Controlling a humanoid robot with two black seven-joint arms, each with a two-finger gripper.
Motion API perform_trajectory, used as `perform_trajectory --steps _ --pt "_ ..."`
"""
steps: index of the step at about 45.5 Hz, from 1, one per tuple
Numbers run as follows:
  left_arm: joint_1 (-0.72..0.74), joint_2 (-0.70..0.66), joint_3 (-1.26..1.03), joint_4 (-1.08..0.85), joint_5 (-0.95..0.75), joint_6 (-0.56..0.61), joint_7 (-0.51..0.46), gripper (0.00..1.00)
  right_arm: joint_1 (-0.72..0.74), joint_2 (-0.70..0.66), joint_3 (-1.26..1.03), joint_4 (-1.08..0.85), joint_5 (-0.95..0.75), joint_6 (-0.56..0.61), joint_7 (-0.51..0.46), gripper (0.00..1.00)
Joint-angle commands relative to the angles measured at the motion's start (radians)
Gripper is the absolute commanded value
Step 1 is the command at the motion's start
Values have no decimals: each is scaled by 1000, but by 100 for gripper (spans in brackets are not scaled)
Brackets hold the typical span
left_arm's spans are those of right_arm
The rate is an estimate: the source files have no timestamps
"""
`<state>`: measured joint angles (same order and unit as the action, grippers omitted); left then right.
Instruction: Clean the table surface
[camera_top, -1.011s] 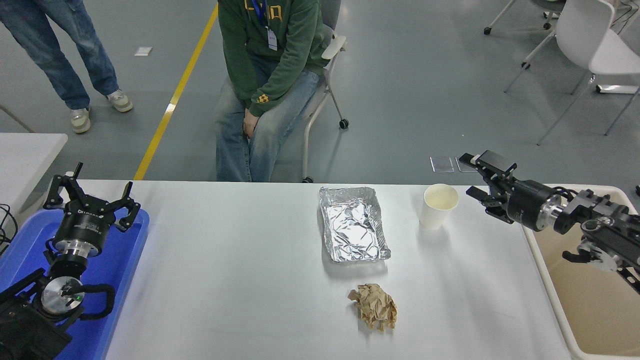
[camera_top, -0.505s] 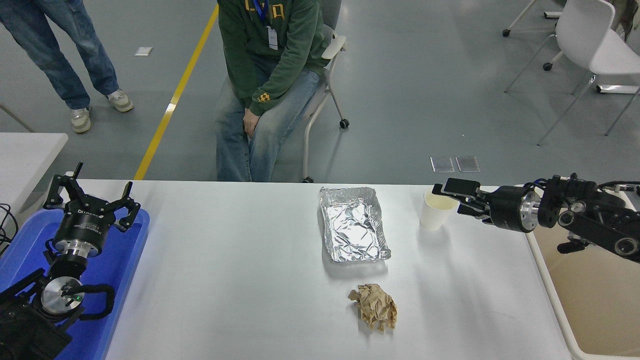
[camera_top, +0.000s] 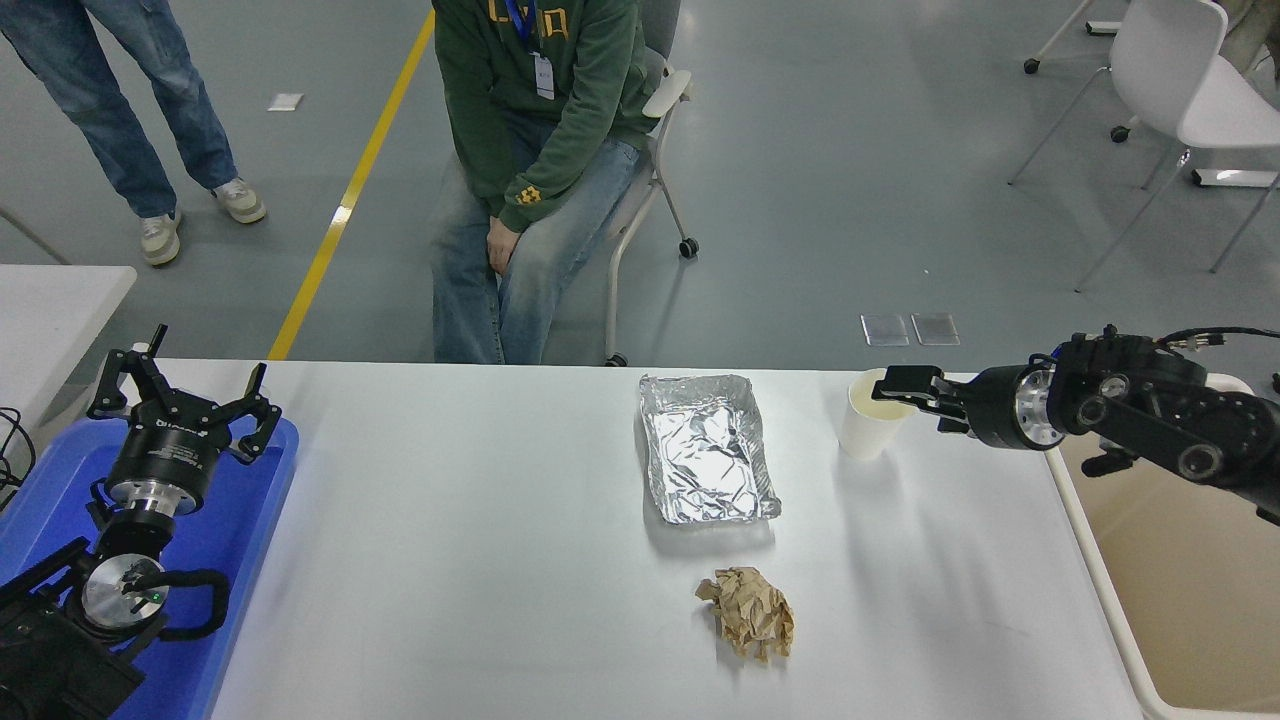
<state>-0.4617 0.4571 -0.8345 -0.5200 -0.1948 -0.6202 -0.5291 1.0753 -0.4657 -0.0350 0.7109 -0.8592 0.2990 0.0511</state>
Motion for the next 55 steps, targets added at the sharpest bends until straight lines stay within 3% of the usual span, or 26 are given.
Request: perform_trajectory --steps 1,12,45,55 --pt "0 0 0 0 0 0 0 100 15 45 -3 -51 57 6 -83 100" --pt "0 0 0 0 0 0 0 100 14 136 -17 -191 60 22 -102 100" --pt "0 0 0 0 0 0 0 100 -2 262 -20 -364 60 28 -155 99" --pt "0 0 0 0 0 0 0 100 -5 285 -35 -370 60 26 -155 94"
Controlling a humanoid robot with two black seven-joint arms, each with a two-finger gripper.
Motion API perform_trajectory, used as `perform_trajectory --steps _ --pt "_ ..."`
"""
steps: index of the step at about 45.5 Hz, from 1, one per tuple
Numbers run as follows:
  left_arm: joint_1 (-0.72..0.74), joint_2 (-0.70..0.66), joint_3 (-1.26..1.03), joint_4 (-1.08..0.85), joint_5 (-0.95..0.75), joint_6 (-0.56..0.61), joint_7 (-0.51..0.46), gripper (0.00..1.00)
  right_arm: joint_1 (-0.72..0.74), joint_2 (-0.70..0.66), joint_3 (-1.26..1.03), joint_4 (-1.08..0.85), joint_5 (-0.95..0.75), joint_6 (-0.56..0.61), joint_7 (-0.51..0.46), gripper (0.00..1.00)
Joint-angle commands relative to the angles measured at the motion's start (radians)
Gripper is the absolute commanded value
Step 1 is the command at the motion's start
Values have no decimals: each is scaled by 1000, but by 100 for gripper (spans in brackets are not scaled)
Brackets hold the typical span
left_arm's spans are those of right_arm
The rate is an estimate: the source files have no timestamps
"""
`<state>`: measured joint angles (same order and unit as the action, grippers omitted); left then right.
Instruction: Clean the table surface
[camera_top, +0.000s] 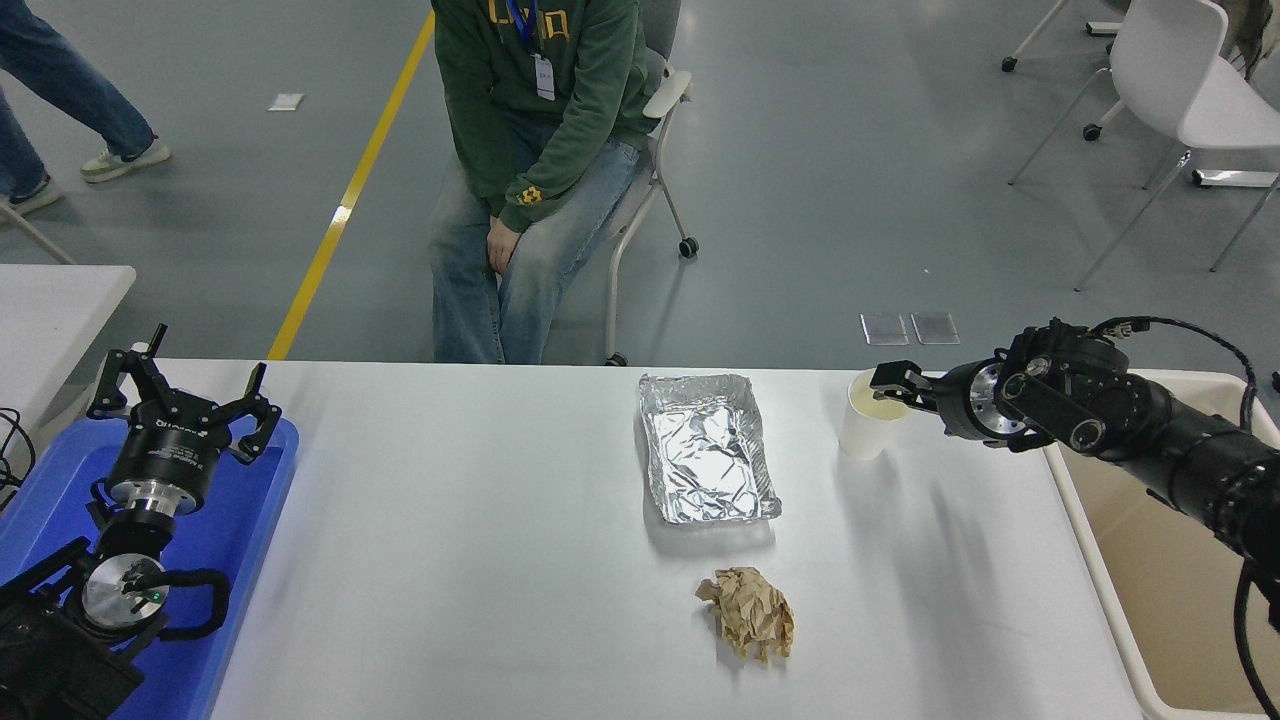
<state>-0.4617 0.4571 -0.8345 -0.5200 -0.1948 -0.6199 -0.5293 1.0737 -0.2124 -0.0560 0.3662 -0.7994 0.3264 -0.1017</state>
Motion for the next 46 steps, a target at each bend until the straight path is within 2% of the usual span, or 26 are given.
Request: perform_trajectory --steps 1,12,21,24,29,30,32,46 --pt "0 0 0 0 0 0 0 100 -3 33 -27 -26 0 -1 -3 93" --pt "0 0 0 0 0 0 0 100 -3 50 -71 -66 2 -6 -1 85" --pt "0 0 0 0 0 0 0 100 -1 50 -76 -69 2 -1 -3 63" --pt "0 0 0 0 0 0 0 100 -1 50 -77 -69 2 0 -4 51" --pt "0 0 0 0 0 0 0 100 5 50 -77 -69 3 19 -13 25" --pt "0 0 0 0 0 0 0 100 6 50 -74 -69 3 29 -21 12" --pt "0 0 0 0 0 0 0 100 8 48 -73 -70 5 36 -26 0" --pt "0 0 0 0 0 0 0 100 22 37 -76 -69 69 45 -27 0"
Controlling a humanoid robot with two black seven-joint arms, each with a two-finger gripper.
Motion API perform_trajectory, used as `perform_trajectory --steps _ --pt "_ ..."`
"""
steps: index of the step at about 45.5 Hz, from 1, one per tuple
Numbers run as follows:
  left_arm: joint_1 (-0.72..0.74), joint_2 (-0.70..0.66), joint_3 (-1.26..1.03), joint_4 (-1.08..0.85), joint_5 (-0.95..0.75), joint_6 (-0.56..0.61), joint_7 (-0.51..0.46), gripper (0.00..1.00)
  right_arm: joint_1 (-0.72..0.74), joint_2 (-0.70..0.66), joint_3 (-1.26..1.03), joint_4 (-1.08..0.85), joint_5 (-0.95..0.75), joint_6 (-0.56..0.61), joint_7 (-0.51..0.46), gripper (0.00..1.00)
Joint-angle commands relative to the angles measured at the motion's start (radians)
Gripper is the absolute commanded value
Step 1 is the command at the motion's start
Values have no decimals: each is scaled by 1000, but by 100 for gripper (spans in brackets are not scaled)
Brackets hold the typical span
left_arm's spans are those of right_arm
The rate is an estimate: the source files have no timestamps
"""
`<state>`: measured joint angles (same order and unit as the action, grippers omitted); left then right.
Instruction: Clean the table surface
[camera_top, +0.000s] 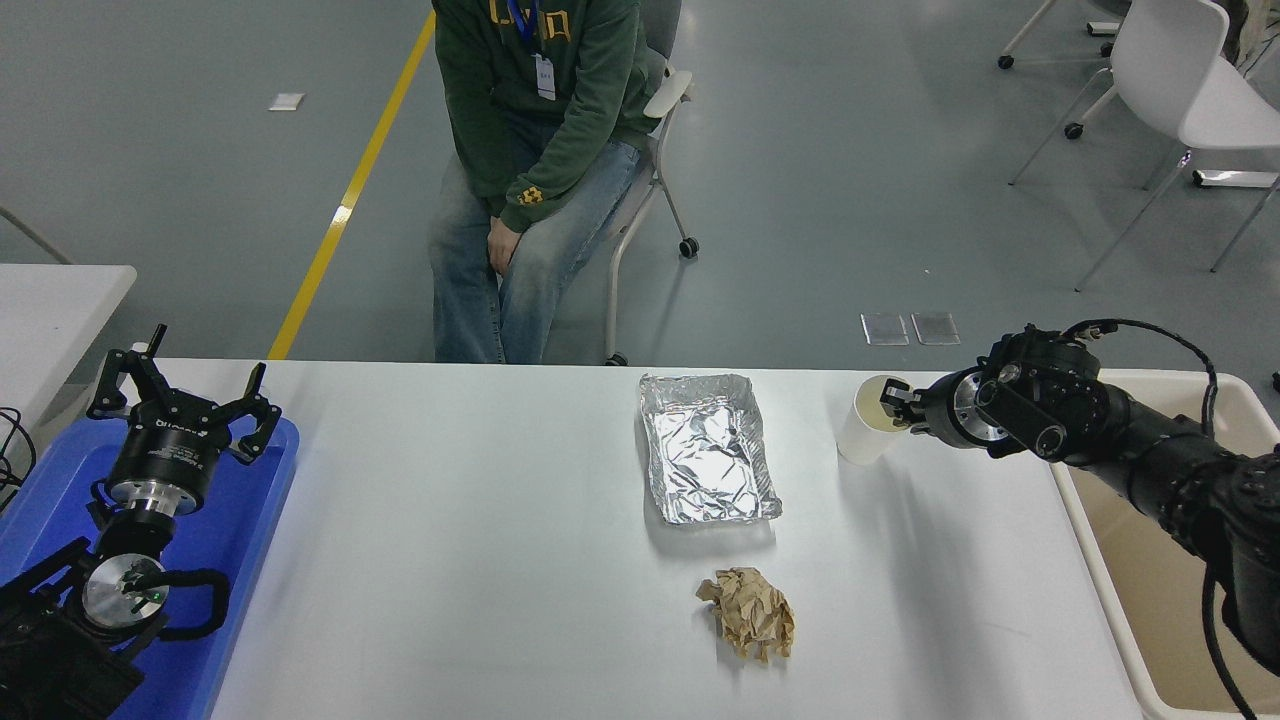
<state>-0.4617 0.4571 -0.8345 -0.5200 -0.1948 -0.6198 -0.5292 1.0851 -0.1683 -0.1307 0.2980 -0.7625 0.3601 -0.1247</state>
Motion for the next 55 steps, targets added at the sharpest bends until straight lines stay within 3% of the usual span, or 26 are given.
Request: perform_trajectory --steps 1,19,55 --pt "0 0 0 0 0 0 0 100 12 -7 0 0 32 13 -4 0" --pt "0 0 0 0 0 0 0 100 25 -23 10 9 106 42 -1 0" --pt "0 0 0 0 0 0 0 100 294 -401 23 161 282 282 10 0"
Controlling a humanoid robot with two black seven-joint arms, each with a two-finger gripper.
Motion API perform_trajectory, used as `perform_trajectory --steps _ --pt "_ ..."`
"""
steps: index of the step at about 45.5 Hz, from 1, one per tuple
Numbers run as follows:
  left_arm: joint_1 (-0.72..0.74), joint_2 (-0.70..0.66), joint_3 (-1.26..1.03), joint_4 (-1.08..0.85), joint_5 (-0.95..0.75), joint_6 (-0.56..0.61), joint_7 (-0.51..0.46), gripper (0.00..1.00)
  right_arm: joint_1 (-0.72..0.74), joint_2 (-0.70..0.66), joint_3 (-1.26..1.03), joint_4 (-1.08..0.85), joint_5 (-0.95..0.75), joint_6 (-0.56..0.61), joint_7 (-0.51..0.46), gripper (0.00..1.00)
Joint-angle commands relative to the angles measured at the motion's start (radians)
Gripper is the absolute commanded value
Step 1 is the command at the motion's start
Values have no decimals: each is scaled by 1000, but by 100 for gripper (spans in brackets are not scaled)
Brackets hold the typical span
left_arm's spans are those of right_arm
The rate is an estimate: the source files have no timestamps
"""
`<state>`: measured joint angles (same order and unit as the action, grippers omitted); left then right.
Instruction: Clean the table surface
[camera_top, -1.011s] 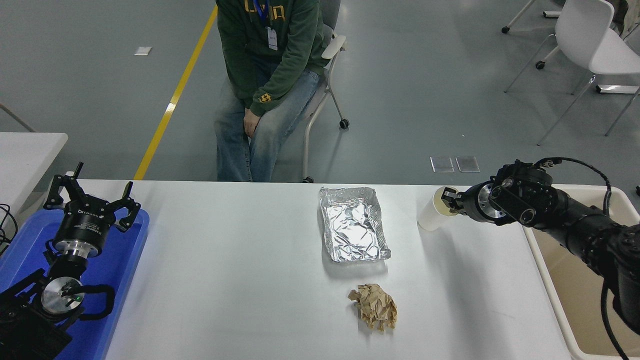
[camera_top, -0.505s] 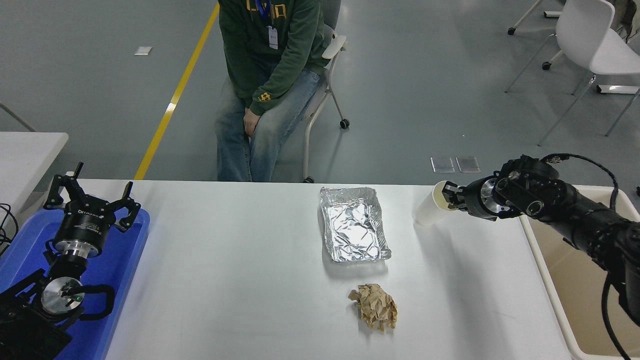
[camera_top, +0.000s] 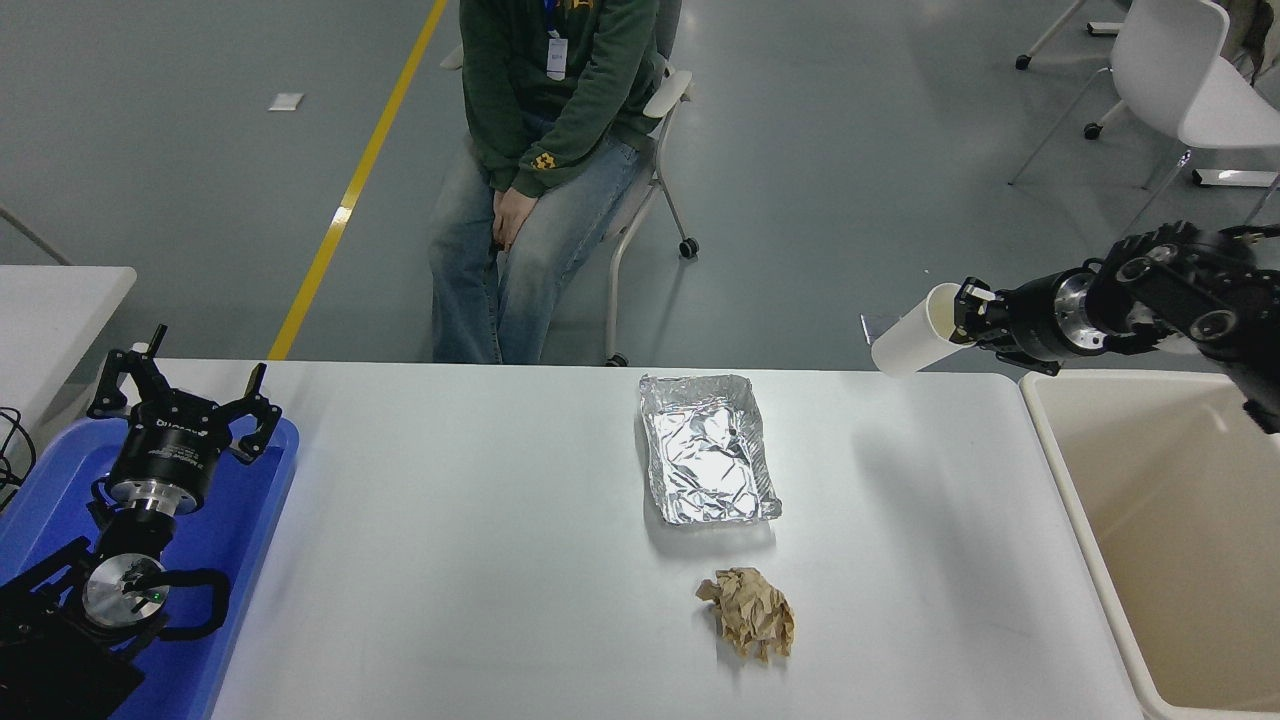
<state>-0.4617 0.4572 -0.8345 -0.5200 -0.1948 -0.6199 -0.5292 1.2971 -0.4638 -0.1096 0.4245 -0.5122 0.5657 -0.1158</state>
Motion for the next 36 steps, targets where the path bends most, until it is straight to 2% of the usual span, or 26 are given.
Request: perform_trajectory --steps 1,26,36 --pt "0 0 0 0 0 0 0 100 88 -113 2 34 32 85 1 0" --pt "0 0 0 0 0 0 0 100 189 -300 7 138 34 218 -1 0" --pt "0 0 0 0 0 -1 0 100 206 -322 7 143 34 240 -1 0"
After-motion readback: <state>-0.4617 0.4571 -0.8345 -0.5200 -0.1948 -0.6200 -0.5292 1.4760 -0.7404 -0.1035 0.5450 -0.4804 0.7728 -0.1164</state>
